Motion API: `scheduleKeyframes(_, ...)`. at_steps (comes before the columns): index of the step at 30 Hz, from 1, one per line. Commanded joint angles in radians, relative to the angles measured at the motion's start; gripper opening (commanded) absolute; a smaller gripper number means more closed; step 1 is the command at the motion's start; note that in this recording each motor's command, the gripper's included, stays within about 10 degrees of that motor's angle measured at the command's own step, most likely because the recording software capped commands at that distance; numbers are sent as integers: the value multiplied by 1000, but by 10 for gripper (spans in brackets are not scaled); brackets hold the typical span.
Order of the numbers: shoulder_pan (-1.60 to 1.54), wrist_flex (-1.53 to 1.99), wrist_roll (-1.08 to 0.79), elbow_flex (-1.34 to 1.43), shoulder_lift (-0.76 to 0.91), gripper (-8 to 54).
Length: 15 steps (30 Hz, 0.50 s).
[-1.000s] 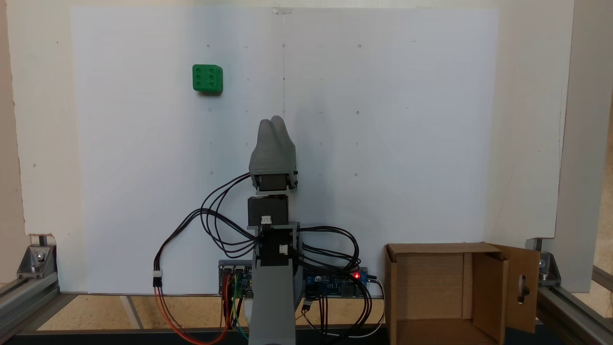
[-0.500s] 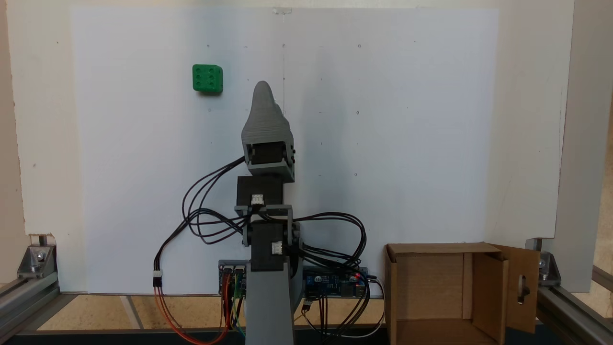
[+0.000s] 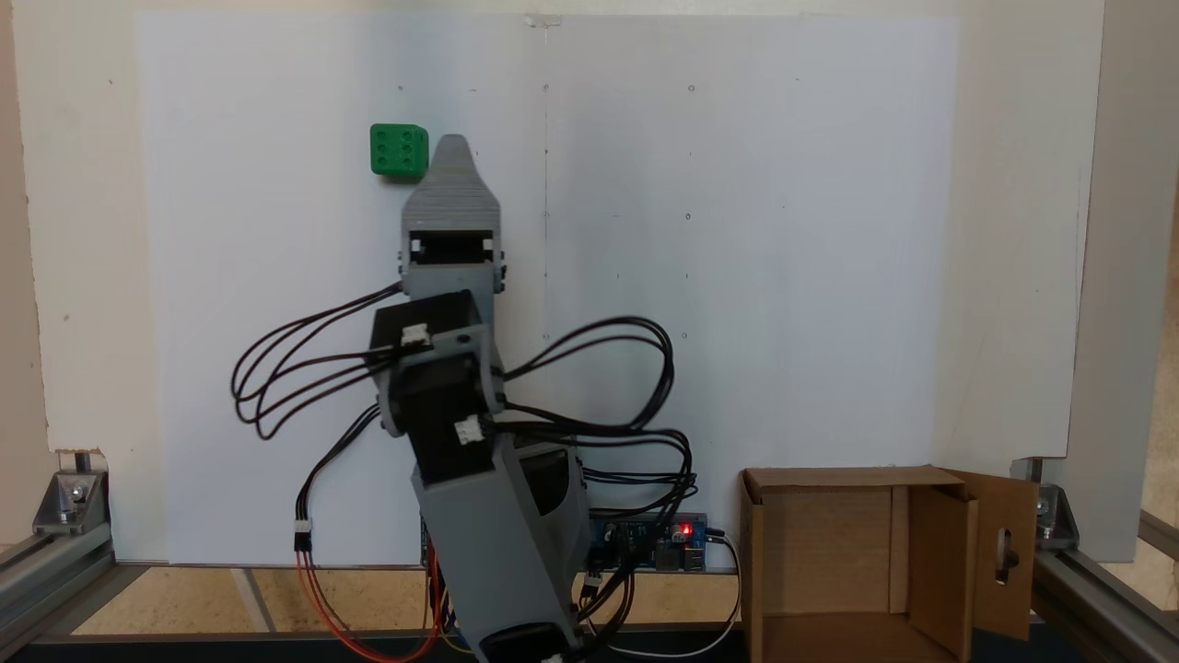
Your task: Grasp a green dice and put it in the bin.
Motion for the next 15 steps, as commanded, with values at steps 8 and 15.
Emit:
scheduleKeyframes(8,-121,334,219,-318,-186,422)
scheduleKeyframes(15,-84,334,262,-486,-379,422)
